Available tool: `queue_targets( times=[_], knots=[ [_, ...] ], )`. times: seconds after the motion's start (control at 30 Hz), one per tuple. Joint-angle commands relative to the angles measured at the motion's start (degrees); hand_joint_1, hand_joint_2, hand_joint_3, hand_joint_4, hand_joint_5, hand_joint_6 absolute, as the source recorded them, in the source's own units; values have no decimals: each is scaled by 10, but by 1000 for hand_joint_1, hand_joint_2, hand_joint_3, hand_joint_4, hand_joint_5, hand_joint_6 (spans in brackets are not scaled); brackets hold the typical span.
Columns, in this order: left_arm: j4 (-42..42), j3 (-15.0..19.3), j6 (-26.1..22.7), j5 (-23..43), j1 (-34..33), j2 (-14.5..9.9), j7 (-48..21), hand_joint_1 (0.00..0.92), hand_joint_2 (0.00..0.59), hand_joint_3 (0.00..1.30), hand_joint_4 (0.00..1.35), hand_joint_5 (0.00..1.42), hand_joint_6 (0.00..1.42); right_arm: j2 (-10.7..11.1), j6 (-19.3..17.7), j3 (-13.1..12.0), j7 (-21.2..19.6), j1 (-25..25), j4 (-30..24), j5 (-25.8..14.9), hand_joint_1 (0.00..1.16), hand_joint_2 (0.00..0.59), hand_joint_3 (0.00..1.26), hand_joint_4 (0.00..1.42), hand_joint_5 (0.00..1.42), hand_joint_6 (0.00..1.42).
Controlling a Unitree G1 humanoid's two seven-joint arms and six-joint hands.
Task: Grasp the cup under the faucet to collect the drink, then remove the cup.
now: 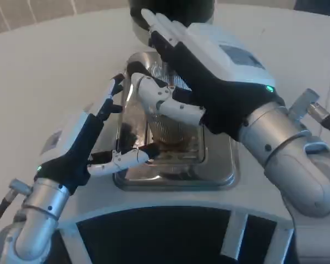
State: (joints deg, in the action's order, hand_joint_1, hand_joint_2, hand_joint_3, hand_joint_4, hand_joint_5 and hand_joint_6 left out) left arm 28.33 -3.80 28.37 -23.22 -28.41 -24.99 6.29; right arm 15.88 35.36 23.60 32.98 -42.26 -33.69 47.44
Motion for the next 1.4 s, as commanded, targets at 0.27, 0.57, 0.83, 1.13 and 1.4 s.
queue_targets(
  times=[0.27,0.57,0.83,1.13,1.4],
  knots=[
    [57,-15,22,-3,-40,7,14,320,40,0,0,232,69,-11,-14,22,33,4,11,-5,66,522,0,0,0,0],
    [85,-19,37,1,-57,7,13,320,41,0,0,232,67,-14,-13,22,38,3,12,0,67,522,0,0,0,0],
    [93,-20,42,1,-62,5,11,320,41,0,0,230,67,-20,-14,22,37,4,15,4,67,522,0,0,0,0],
    [95,-20,45,2,-61,2,8,313,39,0,0,228,66,-26,-14,12,30,6,-2,18,67,522,0,0,0,0],
    [85,-19,50,3,-53,1,5,306,40,0,0,224,66,-21,-15,-7,31,24,-37,33,67,522,0,0,0,0]
  ],
)
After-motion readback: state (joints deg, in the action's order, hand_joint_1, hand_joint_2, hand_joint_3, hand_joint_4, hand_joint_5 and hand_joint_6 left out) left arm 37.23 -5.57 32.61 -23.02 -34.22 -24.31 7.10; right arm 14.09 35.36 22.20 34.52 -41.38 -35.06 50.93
